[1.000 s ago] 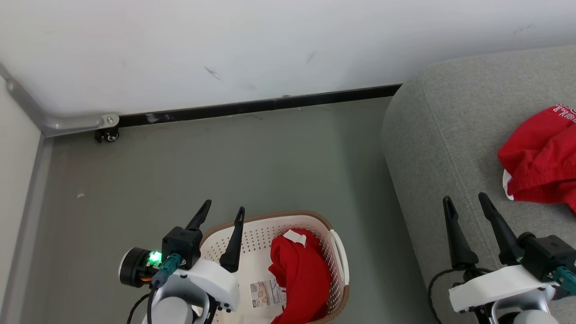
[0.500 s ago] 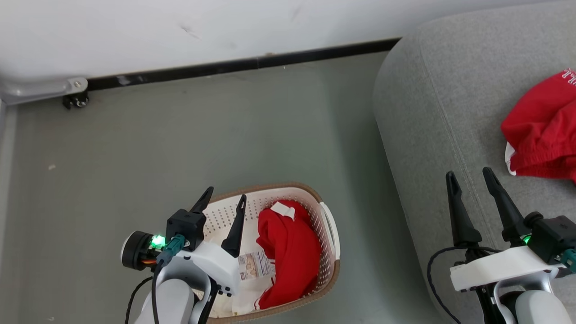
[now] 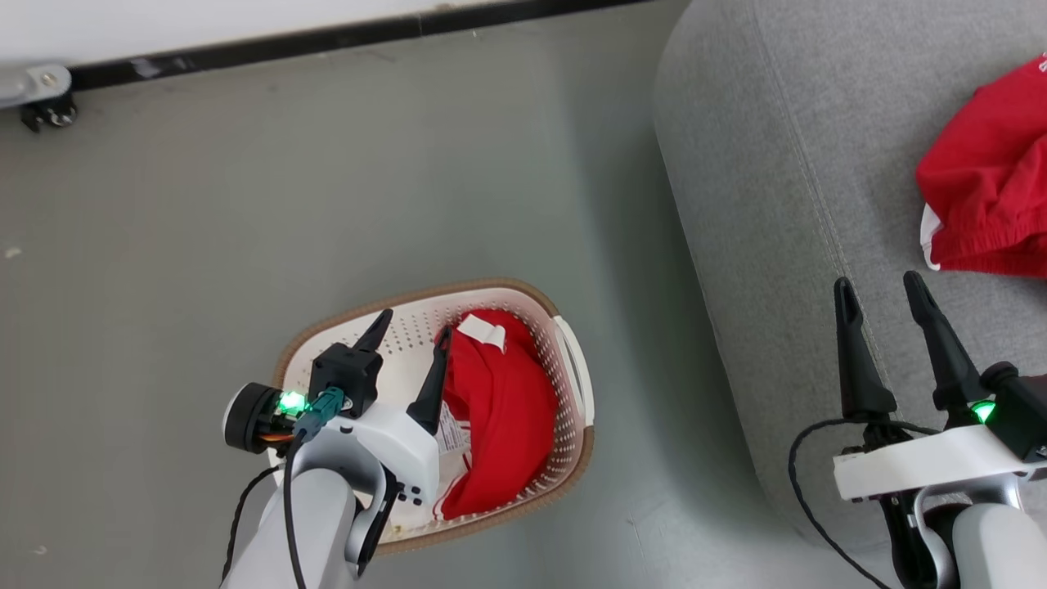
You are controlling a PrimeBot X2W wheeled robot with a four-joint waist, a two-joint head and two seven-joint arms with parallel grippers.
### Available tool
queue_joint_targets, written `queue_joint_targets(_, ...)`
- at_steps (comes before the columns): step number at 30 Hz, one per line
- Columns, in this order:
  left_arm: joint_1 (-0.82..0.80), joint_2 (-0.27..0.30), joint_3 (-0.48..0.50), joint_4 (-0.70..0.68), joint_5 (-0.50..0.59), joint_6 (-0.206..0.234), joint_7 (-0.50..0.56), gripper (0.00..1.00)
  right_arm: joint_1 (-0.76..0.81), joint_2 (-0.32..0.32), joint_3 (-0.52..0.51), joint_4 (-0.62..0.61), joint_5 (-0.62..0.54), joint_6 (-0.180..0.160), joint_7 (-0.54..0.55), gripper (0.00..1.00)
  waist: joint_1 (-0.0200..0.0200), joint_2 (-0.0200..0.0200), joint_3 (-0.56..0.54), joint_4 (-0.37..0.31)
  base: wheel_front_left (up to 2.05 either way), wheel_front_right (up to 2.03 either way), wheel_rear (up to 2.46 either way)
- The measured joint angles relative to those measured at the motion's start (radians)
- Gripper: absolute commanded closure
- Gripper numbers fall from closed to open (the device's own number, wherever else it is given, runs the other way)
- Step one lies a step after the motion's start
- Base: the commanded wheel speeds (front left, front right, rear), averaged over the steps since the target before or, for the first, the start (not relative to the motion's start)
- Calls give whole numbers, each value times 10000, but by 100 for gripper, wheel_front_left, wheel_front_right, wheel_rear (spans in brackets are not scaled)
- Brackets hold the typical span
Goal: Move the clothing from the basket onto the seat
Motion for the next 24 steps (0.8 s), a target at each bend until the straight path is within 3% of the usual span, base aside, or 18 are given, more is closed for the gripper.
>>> queue_joint_targets(24, -1163, 61, 84, 1969, -38, -17, 366, 0, -1528, 12, 393, -63, 520, 0, -754, 0, 0, 0, 2151, -1151, 0, 0, 0)
